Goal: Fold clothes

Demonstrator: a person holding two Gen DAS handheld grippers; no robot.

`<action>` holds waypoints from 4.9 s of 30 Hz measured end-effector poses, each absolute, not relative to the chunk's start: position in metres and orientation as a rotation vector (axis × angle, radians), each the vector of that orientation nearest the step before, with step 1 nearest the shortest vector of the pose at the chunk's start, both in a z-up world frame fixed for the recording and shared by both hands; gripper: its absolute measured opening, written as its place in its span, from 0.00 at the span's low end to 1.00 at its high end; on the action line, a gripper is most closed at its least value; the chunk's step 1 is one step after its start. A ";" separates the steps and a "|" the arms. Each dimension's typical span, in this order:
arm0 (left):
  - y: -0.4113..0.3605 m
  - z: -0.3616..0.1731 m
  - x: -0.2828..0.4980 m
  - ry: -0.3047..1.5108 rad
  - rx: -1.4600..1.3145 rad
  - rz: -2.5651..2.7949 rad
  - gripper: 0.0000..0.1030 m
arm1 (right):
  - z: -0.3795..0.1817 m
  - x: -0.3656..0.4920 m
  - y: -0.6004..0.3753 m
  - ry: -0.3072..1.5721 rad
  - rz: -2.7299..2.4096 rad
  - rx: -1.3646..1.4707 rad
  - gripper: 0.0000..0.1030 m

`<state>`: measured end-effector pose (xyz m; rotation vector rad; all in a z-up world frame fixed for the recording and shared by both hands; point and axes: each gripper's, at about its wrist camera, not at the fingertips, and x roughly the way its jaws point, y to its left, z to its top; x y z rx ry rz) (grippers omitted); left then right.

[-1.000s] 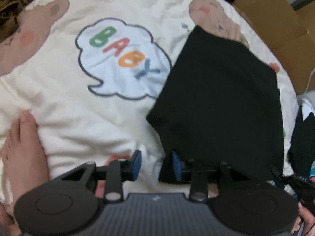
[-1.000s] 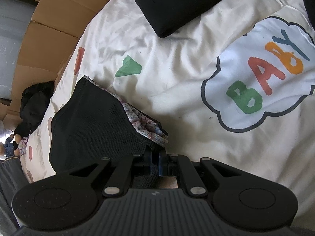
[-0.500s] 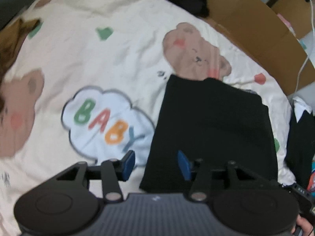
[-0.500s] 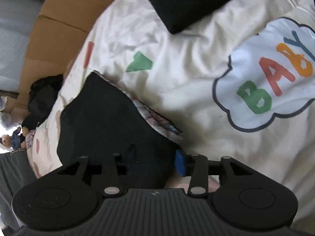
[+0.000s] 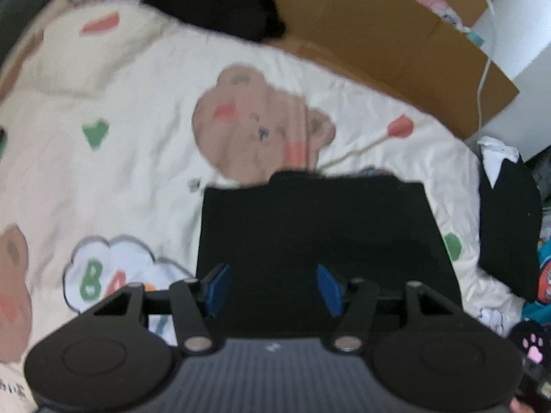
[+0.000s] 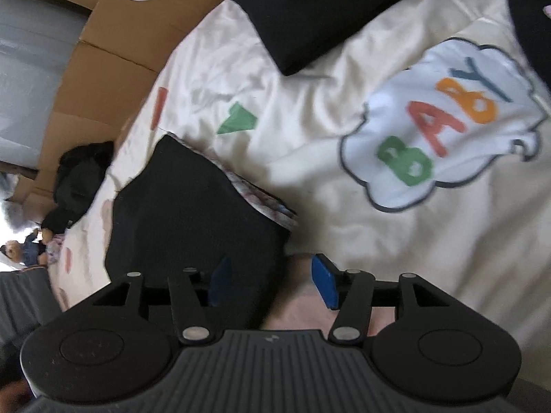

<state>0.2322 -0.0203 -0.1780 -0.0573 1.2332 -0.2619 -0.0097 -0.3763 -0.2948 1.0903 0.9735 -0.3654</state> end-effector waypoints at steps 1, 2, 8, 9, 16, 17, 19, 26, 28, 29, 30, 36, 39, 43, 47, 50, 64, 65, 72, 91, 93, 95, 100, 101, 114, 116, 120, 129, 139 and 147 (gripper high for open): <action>-0.025 -0.177 0.232 1.232 -0.056 -0.271 0.56 | -0.292 -0.012 -0.375 0.969 -0.356 1.081 0.56; -0.029 -0.175 0.232 1.232 -0.055 -0.281 0.56 | -0.289 -0.014 -0.373 0.960 -0.347 1.070 0.56; -0.051 -0.164 0.238 1.229 -0.005 -0.343 0.56 | -0.280 -0.025 -0.375 0.864 -0.336 1.069 0.57; -0.054 -0.163 0.241 1.233 -0.005 -0.353 0.56 | -0.280 -0.026 -0.376 0.865 -0.344 1.071 0.57; -0.074 -0.159 0.268 1.222 0.039 -0.395 0.56 | -0.279 -0.022 -0.375 0.866 -0.395 1.034 0.57; -0.077 -0.161 0.270 1.226 0.053 -0.403 0.56 | -0.279 -0.020 -0.374 0.877 -0.401 1.019 0.57; -0.083 -0.167 0.275 1.234 0.080 -0.416 0.56 | -0.279 -0.017 -0.372 0.890 -0.413 1.004 0.57; -0.110 -0.182 0.276 1.239 0.211 -0.511 0.57 | -0.280 -0.011 -0.367 0.916 -0.424 0.957 0.57; -0.117 -0.185 0.278 1.239 0.218 -0.537 0.57 | -0.283 -0.009 -0.367 0.914 -0.429 0.971 0.57; -0.120 -0.187 0.279 1.238 0.221 -0.551 0.57 | -0.284 -0.009 -0.367 0.907 -0.426 0.974 0.57; -0.124 -0.189 0.280 1.238 0.226 -0.569 0.57 | -0.284 -0.008 -0.367 0.897 -0.421 0.977 0.57; -0.157 -0.200 0.290 1.200 0.347 -0.726 0.57 | -0.289 -0.005 -0.369 0.908 -0.446 0.999 0.57; -0.170 -0.207 0.301 1.219 0.374 -0.752 0.57 | -0.290 -0.002 -0.365 0.922 -0.455 0.991 0.57; -0.195 -0.215 0.320 1.249 0.481 -0.854 0.57 | -0.290 0.003 -0.357 0.942 -0.433 0.970 0.57; -0.202 -0.218 0.341 1.265 0.497 -0.873 0.57 | -0.289 0.002 -0.355 0.935 -0.429 0.967 0.57; -0.207 -0.218 0.352 1.272 0.510 -0.900 0.57 | -0.289 0.000 -0.357 0.931 -0.438 0.986 0.57; -0.223 -0.217 0.374 1.302 0.492 -1.229 0.61 | -0.292 0.000 -0.360 0.956 -0.514 0.976 0.57; -0.224 -0.219 0.375 1.307 0.496 -1.229 0.61 | -0.293 0.001 -0.361 0.959 -0.516 0.979 0.57; -0.228 -0.251 0.375 1.383 0.537 -1.208 0.61 | -0.294 0.004 -0.357 0.981 -0.528 0.957 0.57; -0.224 -0.278 0.372 1.474 0.548 -1.231 0.75 | -0.302 0.002 -0.355 0.948 -0.505 1.083 0.57; -0.225 -0.282 0.367 1.466 0.571 -1.244 0.79 | -0.305 0.004 -0.356 0.950 -0.500 1.093 0.57; -0.225 -0.288 0.365 1.458 0.576 -1.247 0.80 | -0.308 0.005 -0.358 0.950 -0.496 1.110 0.57; -0.218 -0.297 0.366 1.426 0.584 -1.237 0.60 | -0.317 0.013 -0.357 0.946 -0.463 1.114 0.55; -0.216 -0.297 0.367 1.420 0.578 -1.232 0.55 | -0.320 0.017 -0.355 0.954 -0.446 1.111 0.53; -0.196 -0.290 0.375 1.389 0.422 -1.218 0.40 | -0.307 0.034 -0.370 0.888 -0.423 1.012 0.10; -0.195 -0.291 0.375 1.390 0.398 -1.219 0.40 | -0.304 0.037 -0.377 0.889 -0.426 0.999 0.10; -0.194 -0.292 0.377 1.388 0.382 -1.222 0.40 | -0.298 0.050 -0.394 0.901 -0.423 0.970 0.10; -0.195 -0.288 0.381 1.394 0.346 -1.189 0.39 | -0.294 0.082 -0.422 0.942 -0.427 0.913 0.10; -0.205 -0.284 0.377 1.388 0.411 -1.123 0.56 | -0.313 0.065 -0.420 0.952 -0.470 0.994 0.39; -0.206 -0.285 0.373 1.407 0.437 -1.137 0.67 | -0.317 0.046 -0.411 0.904 -0.466 1.021 0.40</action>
